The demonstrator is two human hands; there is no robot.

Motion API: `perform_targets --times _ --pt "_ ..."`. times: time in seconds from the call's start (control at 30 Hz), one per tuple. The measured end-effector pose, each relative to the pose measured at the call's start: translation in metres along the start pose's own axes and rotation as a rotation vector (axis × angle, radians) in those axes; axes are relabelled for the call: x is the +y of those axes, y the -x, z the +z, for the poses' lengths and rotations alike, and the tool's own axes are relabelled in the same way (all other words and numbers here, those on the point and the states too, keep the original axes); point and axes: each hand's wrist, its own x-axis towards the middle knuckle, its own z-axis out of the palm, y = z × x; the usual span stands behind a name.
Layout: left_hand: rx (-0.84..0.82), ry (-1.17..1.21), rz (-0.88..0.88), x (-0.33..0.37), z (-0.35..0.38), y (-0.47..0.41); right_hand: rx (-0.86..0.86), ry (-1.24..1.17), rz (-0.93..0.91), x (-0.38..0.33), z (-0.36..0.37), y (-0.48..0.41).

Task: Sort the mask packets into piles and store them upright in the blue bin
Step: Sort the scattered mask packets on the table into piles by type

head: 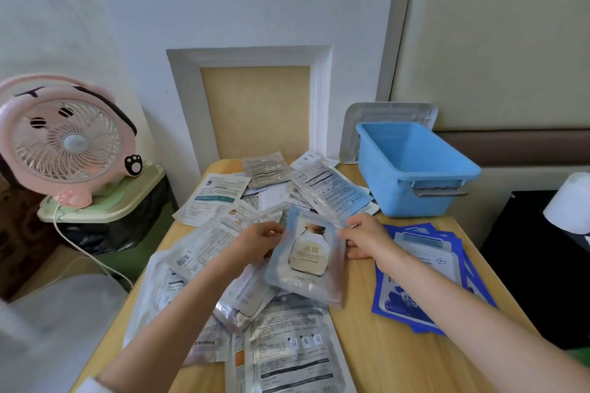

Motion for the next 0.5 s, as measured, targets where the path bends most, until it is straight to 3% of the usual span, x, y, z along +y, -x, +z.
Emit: perform_targets --times 0.1,0.33,0.43,0.5 --pt "-0.173 0.133 -0.019 0.010 -0.003 0.006 -0.056 -0.047 0.040 -0.002 -0.001 0.003" --pt "-0.018 0.204 -0.017 0.010 0.020 0.011 -0.033 -0.088 0.009 -0.007 -0.039 0.006" --pt "0.000 0.174 -0.043 0.012 0.024 0.011 0.106 0.156 -0.103 -0.011 -0.066 0.008" --pt "-0.025 0.117 -0.044 0.012 0.023 0.012 0.107 0.210 -0.102 -0.013 -0.089 0.012"
